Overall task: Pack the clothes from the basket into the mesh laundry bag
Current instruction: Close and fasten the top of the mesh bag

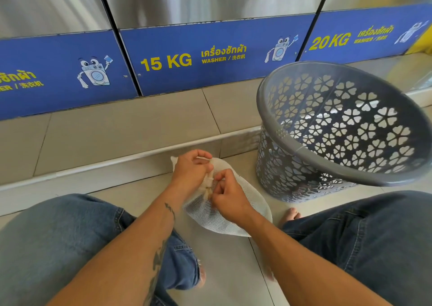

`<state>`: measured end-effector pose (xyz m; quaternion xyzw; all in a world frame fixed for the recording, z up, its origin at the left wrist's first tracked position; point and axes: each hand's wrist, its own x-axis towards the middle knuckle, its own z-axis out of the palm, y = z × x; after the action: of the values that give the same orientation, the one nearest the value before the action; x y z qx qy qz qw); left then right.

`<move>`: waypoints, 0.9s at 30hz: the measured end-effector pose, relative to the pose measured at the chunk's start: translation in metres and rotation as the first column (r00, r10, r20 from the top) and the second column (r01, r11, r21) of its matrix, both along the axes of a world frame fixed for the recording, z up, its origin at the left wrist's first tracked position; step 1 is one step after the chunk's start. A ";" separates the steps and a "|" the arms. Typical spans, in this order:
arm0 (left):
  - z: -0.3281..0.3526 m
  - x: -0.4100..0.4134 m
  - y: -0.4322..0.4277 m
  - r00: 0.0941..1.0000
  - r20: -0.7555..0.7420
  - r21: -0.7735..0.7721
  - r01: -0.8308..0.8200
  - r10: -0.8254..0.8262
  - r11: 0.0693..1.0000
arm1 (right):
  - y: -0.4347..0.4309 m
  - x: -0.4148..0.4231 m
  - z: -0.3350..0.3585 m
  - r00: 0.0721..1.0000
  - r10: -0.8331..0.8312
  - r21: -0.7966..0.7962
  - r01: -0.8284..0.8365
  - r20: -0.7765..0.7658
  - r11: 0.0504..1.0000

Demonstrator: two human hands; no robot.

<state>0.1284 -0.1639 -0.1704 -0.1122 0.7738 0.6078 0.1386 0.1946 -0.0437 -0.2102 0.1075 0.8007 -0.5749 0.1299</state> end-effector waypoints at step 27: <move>-0.092 -0.065 -0.059 0.815 0.574 -0.177 0.216 -0.077 0.960 | 0.061 -0.031 -0.117 0.796 -0.201 -0.291 0.425 0.571 0.857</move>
<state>0.0637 -0.2225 -0.2628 -0.2412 0.7710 0.4397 0.3925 0.1632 0.0173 -0.3274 0.3638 0.5681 -0.6901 0.2621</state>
